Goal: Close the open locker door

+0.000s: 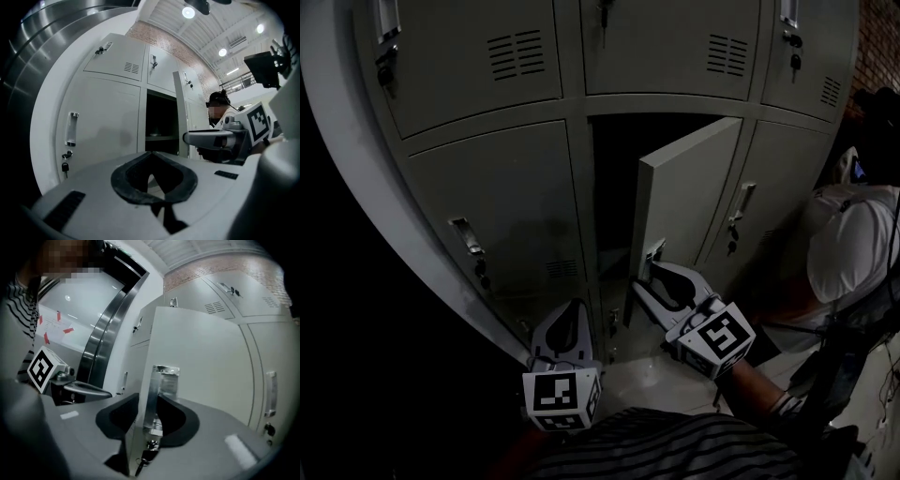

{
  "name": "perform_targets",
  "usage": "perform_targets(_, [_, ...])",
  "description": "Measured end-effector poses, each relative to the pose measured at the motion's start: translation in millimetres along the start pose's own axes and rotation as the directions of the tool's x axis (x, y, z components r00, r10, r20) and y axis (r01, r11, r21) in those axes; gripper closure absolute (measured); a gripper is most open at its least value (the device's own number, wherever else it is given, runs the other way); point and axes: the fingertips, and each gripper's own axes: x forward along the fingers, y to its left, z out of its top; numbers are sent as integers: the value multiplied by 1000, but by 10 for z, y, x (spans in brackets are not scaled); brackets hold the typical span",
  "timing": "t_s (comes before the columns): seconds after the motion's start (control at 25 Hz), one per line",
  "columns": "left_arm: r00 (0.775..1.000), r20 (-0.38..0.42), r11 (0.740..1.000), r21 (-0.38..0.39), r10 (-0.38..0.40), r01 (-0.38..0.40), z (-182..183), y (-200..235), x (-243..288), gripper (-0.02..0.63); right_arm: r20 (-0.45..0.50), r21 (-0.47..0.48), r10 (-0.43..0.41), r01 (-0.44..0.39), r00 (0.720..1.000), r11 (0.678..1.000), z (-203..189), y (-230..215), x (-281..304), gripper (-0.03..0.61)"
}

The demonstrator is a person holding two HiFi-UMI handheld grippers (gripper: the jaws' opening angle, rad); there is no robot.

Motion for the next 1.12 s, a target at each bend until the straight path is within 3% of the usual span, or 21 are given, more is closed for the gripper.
perform_targets(0.24, [999, 4, 999, -4, 47, -47, -16, 330, 171, 611, 7, 0, 35, -35, 999, 999, -29, -128, 519, 459])
perform_targets(0.52, [997, -11, 997, -12, 80, -80, -81, 554, 259, 611, 35, 4, -10, 10, 999, 1000, -56, -443, 896, 509])
perform_targets(1.12, [994, -12, 994, -2, 112, -112, -100, 604, 118, 611, 36, 21, -47, 47, 998, 999, -75, -644, 1064, 514])
